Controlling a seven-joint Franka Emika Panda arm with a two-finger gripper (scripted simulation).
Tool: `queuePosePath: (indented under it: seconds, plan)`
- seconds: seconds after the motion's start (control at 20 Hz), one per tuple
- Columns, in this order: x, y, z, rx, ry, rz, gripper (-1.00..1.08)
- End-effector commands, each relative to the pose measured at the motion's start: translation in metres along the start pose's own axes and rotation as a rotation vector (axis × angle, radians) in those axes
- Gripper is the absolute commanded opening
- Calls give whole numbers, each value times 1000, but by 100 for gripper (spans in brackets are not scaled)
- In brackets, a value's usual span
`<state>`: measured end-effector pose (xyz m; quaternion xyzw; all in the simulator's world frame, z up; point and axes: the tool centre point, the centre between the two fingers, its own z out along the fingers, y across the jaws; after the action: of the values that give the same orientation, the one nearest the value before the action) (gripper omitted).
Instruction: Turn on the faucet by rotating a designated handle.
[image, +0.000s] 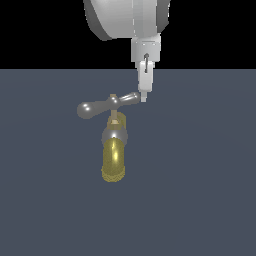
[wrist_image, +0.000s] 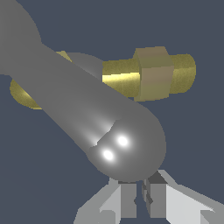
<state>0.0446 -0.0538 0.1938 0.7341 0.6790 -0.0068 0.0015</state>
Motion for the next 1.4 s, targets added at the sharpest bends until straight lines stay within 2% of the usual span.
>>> queuePosePath:
  seconds: [0.0,0.1,0.15,0.9,0.95,1.0,1.35]
  plan:
    - [36,9,-2,-6,12,-45,-100]
    - [39,12,-3,-7,12,-46,-100]
    - [7,7,0,0,-1,-3,-100]
    - [125,19,-4,-7,12,-46,-100]
    - [125,19,-4,-7,12,-46,-100]
    - [67,26,-1,-10,-13,27,-100]
    - [105,7,-2,-9,-6,5,-100]
